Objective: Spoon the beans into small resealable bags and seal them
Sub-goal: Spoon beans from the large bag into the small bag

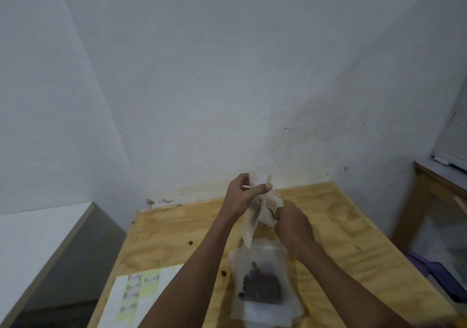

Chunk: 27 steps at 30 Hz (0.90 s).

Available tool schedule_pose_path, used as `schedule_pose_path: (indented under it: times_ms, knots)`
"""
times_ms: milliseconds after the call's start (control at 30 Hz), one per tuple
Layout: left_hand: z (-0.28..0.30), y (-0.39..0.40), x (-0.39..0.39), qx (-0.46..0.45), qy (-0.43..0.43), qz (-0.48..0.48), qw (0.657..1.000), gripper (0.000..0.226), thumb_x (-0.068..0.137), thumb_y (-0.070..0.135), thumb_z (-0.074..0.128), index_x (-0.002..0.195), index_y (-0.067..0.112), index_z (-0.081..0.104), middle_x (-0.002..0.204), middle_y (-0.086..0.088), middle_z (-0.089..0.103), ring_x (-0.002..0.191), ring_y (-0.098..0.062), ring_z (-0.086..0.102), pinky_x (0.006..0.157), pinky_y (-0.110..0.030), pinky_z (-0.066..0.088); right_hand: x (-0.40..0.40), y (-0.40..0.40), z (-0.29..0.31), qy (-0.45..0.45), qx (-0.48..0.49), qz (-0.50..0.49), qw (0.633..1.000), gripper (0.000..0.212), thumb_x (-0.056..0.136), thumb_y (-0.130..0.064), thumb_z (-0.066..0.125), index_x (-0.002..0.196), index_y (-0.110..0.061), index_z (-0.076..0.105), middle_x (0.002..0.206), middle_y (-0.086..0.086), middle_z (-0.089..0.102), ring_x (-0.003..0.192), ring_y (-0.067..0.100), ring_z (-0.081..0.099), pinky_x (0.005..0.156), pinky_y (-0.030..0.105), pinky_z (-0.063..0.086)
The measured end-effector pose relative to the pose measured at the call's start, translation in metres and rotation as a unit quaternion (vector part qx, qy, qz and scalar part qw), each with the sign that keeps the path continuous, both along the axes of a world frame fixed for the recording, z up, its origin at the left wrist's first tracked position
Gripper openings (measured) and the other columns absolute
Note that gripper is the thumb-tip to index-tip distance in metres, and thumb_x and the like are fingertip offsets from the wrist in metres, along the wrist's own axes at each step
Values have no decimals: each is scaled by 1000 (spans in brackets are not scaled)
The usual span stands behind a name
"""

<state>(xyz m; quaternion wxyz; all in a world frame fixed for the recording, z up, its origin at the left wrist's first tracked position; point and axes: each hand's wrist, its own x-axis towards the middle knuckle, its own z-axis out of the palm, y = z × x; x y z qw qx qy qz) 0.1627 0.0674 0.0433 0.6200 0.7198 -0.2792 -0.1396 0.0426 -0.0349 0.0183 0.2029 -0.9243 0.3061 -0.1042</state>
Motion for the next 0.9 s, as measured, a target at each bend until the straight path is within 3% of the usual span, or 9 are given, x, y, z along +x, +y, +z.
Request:
schedule_pose_path:
  times_ms: [133,300,400,467,533,600,800,900]
  knots:
    - [5,-6,4,14,-16,-11,1000,61,65,58,82,113,23,70,110,4,74,102,-19,71,84,-48,60,2,-7,0,-13,54,-8,998,24,96,-10,57,110,-12,77,112,8,72,96,26,69,76,33,56]
    - [2,-7,7,12,-32,-14,999,62,64,57,82,114,22,70,107,3,74,99,-18,71,81,-43,60,9,-23,-5,-51,198,-44,978,28,96,-23,57,90,-12,82,97,5,78,88,24,72,81,40,61]
    - [4,-7,5,20,-51,-24,998,66,60,59,81,115,23,68,106,7,73,93,-6,70,74,-25,56,11,-25,-7,-67,242,-49,967,23,94,-22,61,89,-12,82,91,4,78,84,23,72,78,41,61]
    - [5,-6,7,64,-87,-26,994,77,56,63,80,120,24,64,109,9,70,92,-2,67,71,-16,52,11,-25,-5,-77,292,-56,952,18,91,-20,65,89,-12,81,81,3,74,72,21,67,64,37,56]
    - [6,-3,10,127,-130,-28,983,89,53,67,81,129,25,60,115,9,65,98,-5,63,73,-17,50,11,-27,-4,-79,348,-81,931,12,88,-16,68,88,-11,79,71,3,66,59,18,54,50,30,41]
    - [4,1,14,171,-162,-39,971,95,53,67,83,134,25,57,117,8,62,102,-7,61,76,-19,49,11,-30,-6,-85,387,-100,913,11,85,-14,70,88,-8,79,63,2,59,52,15,44,46,28,32]
    - [1,19,18,288,-261,-70,919,97,62,57,89,142,18,50,128,4,57,110,-15,57,88,-29,50,7,-31,-9,-128,421,-120,890,22,81,-10,67,96,3,77,64,5,56,49,16,36,42,24,25]
    - [-1,30,16,331,-288,-75,895,98,63,57,88,143,18,48,131,4,57,109,-12,53,87,-27,46,2,-32,-3,-145,376,-117,908,15,81,-15,69,67,-9,73,60,3,53,50,16,37,49,29,28]
